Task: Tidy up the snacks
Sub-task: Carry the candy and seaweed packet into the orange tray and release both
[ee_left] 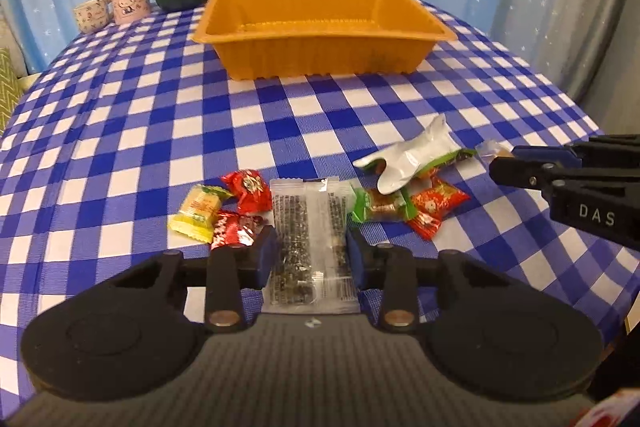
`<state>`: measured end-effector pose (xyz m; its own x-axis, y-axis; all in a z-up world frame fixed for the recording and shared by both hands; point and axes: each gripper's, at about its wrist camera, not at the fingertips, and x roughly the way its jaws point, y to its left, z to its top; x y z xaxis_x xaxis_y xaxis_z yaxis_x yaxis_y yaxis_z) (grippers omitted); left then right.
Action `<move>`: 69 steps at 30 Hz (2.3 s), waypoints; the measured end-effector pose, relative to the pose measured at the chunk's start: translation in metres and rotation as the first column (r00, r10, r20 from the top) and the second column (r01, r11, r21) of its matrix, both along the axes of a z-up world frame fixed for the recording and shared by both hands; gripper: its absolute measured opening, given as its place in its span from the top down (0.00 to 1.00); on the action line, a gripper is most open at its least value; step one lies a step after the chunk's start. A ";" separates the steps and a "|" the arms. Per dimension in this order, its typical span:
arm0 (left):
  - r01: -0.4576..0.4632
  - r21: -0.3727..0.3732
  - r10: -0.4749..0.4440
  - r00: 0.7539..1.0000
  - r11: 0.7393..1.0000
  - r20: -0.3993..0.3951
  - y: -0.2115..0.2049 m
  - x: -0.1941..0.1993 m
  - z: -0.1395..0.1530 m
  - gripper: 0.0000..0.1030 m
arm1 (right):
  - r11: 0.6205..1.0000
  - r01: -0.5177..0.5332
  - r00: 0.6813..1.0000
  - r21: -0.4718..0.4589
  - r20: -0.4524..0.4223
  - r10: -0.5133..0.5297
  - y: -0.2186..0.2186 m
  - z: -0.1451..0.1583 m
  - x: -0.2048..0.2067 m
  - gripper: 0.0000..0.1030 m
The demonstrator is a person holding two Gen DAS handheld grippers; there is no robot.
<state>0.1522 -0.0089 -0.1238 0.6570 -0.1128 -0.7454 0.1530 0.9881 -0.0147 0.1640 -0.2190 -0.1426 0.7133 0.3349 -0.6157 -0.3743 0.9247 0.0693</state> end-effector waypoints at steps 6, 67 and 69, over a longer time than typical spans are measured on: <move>-0.018 -0.033 0.019 0.998 0.999 0.060 0.002 -0.002 0.024 0.67 | 0.999 0.022 0.999 0.027 0.028 -0.023 -0.004 0.011 0.000 0.78; -0.014 -0.141 0.040 0.982 0.990 0.186 0.009 0.206 0.056 0.64 | 0.988 0.105 0.991 0.113 0.076 -0.114 0.005 0.048 0.204 0.78; -0.009 -0.141 0.035 0.982 0.990 0.185 0.008 0.206 0.056 0.64 | 0.988 0.105 0.991 0.114 0.075 -0.114 0.005 0.048 0.204 0.78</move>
